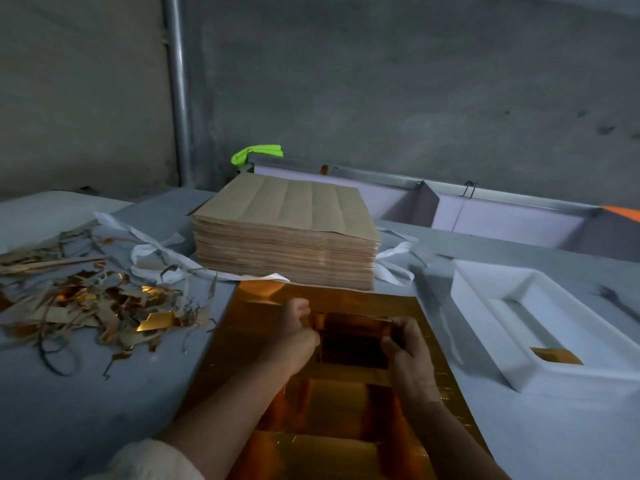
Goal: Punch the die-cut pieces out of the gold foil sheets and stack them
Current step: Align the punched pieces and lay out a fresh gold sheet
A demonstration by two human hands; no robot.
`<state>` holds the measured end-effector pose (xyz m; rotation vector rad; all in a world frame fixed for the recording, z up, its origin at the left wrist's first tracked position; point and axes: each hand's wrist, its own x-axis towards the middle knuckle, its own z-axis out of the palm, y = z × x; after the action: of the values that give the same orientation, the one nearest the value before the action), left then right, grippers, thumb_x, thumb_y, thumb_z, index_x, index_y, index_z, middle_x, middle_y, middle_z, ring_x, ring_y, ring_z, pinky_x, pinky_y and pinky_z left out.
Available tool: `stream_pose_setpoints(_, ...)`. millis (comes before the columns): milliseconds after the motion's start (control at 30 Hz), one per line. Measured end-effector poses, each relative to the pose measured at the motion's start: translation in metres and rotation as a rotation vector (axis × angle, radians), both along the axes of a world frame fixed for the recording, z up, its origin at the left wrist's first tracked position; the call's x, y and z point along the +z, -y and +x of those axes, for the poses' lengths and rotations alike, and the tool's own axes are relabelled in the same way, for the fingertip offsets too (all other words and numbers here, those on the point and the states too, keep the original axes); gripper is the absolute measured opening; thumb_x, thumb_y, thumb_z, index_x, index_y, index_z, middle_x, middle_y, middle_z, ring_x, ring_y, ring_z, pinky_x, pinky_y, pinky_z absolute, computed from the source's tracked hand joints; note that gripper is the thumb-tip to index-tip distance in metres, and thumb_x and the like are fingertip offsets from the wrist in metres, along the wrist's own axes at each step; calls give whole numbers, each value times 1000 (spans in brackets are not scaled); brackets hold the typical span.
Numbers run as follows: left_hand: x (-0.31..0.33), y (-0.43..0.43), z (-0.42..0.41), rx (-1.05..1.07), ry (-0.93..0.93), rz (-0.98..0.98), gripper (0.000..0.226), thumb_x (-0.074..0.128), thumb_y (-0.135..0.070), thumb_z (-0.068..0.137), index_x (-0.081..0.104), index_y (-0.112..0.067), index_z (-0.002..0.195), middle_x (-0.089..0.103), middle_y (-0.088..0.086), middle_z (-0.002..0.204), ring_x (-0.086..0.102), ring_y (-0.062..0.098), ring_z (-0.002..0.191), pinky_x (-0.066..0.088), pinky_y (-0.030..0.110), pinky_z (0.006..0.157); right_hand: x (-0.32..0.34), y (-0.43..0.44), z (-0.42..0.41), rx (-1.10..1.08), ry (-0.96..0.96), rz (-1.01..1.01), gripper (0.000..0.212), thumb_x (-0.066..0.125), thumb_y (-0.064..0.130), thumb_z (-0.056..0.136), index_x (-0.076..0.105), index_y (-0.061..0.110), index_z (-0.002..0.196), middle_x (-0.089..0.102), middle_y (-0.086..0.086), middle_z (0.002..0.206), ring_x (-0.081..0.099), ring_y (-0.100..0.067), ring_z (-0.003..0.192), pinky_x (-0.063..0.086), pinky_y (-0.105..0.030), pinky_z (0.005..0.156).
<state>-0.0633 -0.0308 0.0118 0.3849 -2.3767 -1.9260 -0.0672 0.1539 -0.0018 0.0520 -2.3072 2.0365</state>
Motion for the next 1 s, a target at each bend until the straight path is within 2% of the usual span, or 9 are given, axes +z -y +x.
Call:
stream_pose_setpoints(67, 1, -14, -5, -23, 18, -2, 61, 55, 3, 88, 44, -36, 134, 48, -13, 122, 52, 4, 94, 41, 20, 65, -1, -1, -2, 27, 19, -8, 28, 45, 5, 100, 59, 28, 96, 65, -3, 109, 63, -22, 104, 56, -41, 86)
stream_pose_setpoints(167, -2, -27, -13, 37, -9, 0, 46, 52, 2, 91, 55, -35, 118, 47, -12, 112, 50, 4, 88, 41, 18, 61, -4, -4, -6, 38, 58, 0, 35, 44, 4, 99, 60, 34, 88, 65, -3, 107, 64, -24, 101, 57, -49, 88)
stream_pose_setpoints(267, -11, -32, -14, 100, -17, -26, 41, 52, 3, 91, 58, -32, 110, 50, -14, 104, 53, 3, 79, 48, 19, 59, -11, -8, -9, 50, 106, 83, 30, 42, 2, 99, 58, 27, 99, 67, -3, 103, 67, -23, 97, 58, -48, 87)
stream_pose_setpoints(333, -17, -34, -12, 108, -10, -7, 38, 53, 2, 91, 58, -31, 110, 56, -10, 105, 57, 6, 79, 52, 23, 60, -14, -9, -10, 68, 139, 133, 29, 40, 3, 99, 56, 27, 103, 67, -4, 104, 68, -23, 95, 58, -48, 86)
stream_pose_setpoints(533, -24, -41, -12, 149, -32, 1, 31, 53, -4, 95, 53, -31, 111, 58, -5, 107, 56, 7, 86, 42, 20, 59, -17, -3, -13, 81, 105, 287, 33, 43, 8, 100, 50, 41, 100, 61, 5, 112, 59, -16, 108, 52, -44, 95)
stream_pose_setpoints(633, -25, -41, -14, 156, -37, -6, 37, 53, -2, 95, 51, -32, 116, 56, -4, 112, 52, 3, 83, 39, 17, 57, -17, -8, -17, 59, 120, 274, 31, 44, 10, 100, 50, 40, 104, 62, 8, 109, 62, -9, 99, 55, -34, 86)
stream_pose_setpoints(767, -23, -46, -20, 155, -58, -23, 39, 58, -5, 95, 49, -35, 118, 49, -8, 113, 47, -1, 78, 35, 9, 51, -15, -19, -25, 30, 126, 238, 33, 47, 9, 100, 50, 42, 106, 61, 14, 108, 61, -9, 103, 55, -35, 89)
stream_pose_setpoints(933, -30, -65, -21, 126, -62, -44, 34, 54, -7, 97, 51, -32, 119, 55, -3, 115, 53, 9, 93, 39, 14, 57, -17, -25, -26, -31, 97, 85, 10, 56, 37, 96, 55, 40, 106, 66, 10, 104, 62, -12, 98, 48, -30, 77)
stream_pose_setpoints(1000, -31, -71, -21, 125, -58, -27, 32, 53, -8, 97, 50, -34, 115, 55, -3, 114, 53, 9, 94, 41, 16, 59, -16, -24, -28, -87, 108, 46, 25, 57, 58, 91, 56, 37, 104, 66, 10, 102, 62, -12, 96, 47, -32, 75)
